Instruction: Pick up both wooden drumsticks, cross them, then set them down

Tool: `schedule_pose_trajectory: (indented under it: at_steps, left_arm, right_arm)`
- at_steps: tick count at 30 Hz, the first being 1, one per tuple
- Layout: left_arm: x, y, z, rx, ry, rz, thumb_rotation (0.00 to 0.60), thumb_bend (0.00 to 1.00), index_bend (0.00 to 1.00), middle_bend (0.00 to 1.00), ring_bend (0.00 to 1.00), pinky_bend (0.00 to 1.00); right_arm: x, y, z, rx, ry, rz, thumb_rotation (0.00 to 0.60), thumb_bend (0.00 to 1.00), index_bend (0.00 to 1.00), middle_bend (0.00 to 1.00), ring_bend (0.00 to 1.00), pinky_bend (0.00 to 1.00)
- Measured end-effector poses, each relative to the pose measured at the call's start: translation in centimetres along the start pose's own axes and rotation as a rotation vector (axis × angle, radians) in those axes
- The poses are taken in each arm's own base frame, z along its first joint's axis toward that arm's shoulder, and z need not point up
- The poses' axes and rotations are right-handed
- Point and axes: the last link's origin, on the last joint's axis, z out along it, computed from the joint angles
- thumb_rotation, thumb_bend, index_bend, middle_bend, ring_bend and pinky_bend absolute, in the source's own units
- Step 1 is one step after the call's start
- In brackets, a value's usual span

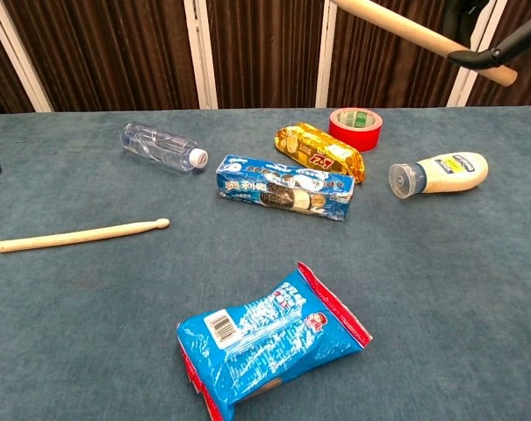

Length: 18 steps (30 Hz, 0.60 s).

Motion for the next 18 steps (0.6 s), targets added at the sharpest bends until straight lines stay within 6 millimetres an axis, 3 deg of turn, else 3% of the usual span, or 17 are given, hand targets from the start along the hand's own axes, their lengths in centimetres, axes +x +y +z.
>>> schedule_pose_trajectory:
  at_steps: [6,18]
  left_arm:
    - [-1.3,2.4,0.8,-0.015,-0.03,0.023,0.6,0.37,0.36,0.43,0.02,0.0]
    - [-4.0,3.5,1.6,-0.013,-0.037,0.082,0.6,0.38,0.42,0.45,0.05,0.0]
  right_arm:
    - [0.1,0.2,0.0,-0.014,0.004,-0.008,0.6,0.44,0.71,0.61,0.41,0.0]
    - [0.0,1.1,-0.4,-0.044,0.003,-0.017,0.6,0.44,0.72,0.61,0.41,0.0]
